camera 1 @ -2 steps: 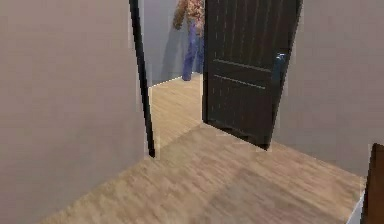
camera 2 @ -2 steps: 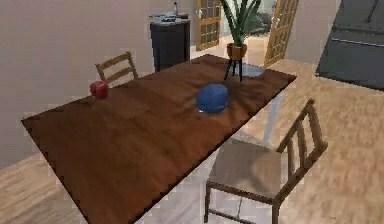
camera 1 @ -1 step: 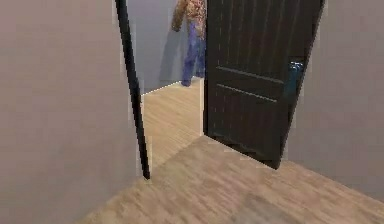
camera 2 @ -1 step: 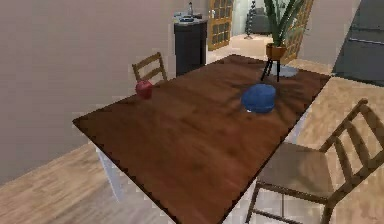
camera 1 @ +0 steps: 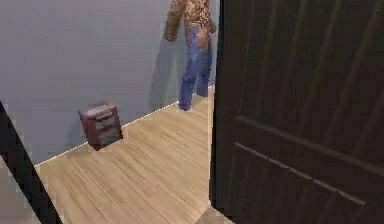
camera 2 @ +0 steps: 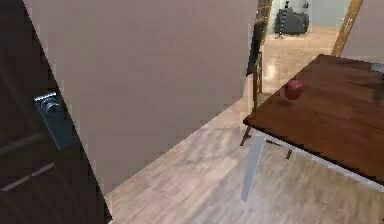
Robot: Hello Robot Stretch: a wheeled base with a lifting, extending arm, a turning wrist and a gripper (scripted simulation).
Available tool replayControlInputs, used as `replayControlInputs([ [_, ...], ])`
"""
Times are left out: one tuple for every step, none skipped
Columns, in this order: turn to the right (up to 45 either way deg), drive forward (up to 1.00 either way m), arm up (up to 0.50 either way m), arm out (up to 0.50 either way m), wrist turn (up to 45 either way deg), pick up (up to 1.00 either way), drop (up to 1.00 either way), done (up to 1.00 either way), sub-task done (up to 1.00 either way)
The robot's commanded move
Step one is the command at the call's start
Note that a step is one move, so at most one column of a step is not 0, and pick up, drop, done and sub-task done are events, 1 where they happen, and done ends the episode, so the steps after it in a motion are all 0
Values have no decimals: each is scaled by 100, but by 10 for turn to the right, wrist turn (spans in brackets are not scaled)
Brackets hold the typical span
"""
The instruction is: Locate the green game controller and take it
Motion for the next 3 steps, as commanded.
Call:
replayControlInputs([
  [0, 50, 0, 0, 0, 0, 0, 0, 0],
  [-420, 0, 0, 0, 0, 0, 0, 0, 0],
  [0, 15, 0, 0, 0, 0, 0, 0, 0],
])
